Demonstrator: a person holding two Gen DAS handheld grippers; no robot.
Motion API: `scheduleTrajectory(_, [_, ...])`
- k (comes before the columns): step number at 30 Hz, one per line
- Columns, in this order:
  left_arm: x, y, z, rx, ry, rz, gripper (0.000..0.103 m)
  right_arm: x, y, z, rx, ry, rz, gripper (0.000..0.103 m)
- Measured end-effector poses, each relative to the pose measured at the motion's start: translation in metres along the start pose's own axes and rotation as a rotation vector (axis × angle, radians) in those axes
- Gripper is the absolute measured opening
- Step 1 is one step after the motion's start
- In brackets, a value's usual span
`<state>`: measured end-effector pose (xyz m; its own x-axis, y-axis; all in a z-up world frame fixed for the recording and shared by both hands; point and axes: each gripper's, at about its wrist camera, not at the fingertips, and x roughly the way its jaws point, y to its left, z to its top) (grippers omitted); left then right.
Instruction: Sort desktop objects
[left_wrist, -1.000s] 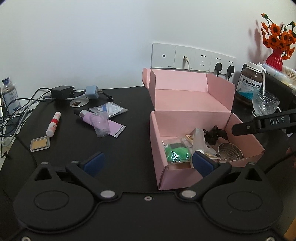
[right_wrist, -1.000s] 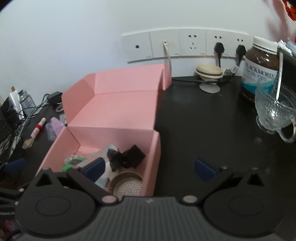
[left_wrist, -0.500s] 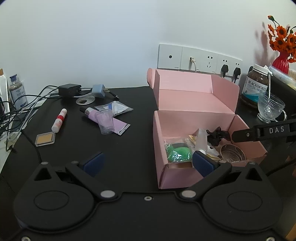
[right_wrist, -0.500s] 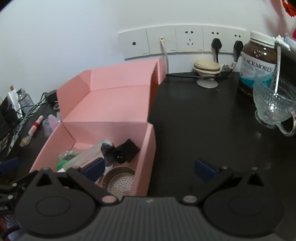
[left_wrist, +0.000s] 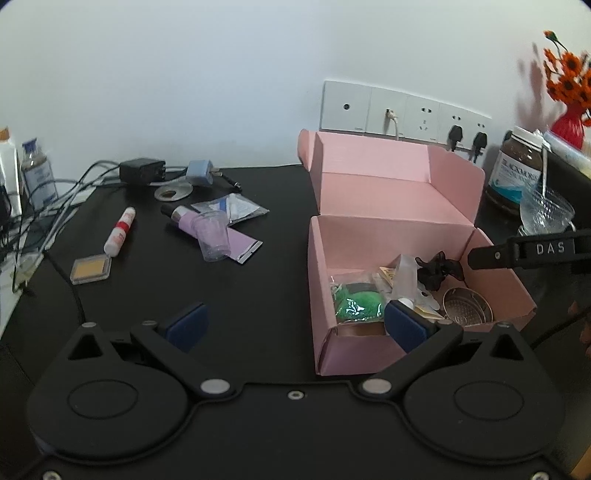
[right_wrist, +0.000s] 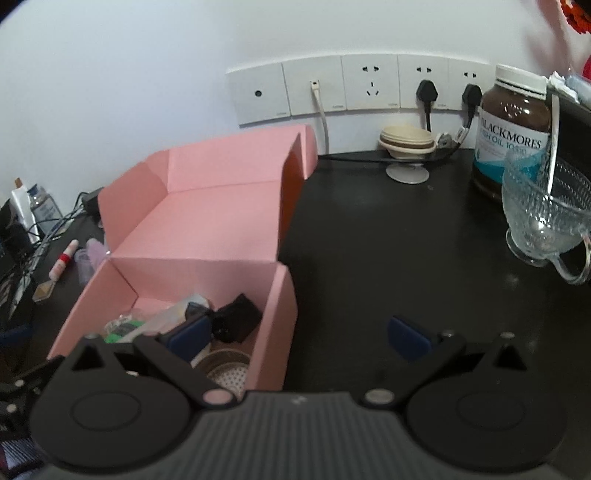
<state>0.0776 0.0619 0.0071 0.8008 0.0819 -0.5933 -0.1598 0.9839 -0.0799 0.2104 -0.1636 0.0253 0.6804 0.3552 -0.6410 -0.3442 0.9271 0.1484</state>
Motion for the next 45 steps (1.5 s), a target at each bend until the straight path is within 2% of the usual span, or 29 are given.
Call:
scheduleTrajectory(3, [0.0, 0.002, -0.003, -0.041, 0.0, 0.002, 0.103, 0.003, -0.001, 0.0, 0.005, -0.002, -0.001, 0.102])
scheduleTrajectory(10, [0.006, 0.001, -0.004, -0.023, 0.033, 0.014, 0.103, 0.015, -0.002, 0.005, -0.006, 0.041, -0.014, 0.102])
scheduleTrajectory(16, [0.011, 0.006, -0.009, -0.023, 0.064, 0.031, 0.103, 0.016, 0.001, 0.014, -0.037, 0.033, -0.024, 0.102])
scheduleTrajectory(33, [0.016, 0.013, -0.01, -0.004, 0.062, -0.045, 0.103, 0.037, 0.0, 0.009, -0.012, 0.08, -0.058, 0.102])
scheduleTrajectory(45, [0.018, 0.013, -0.008, 0.025, 0.05, -0.052, 0.103, 0.045, 0.0, 0.008, -0.024, 0.085, -0.097, 0.102])
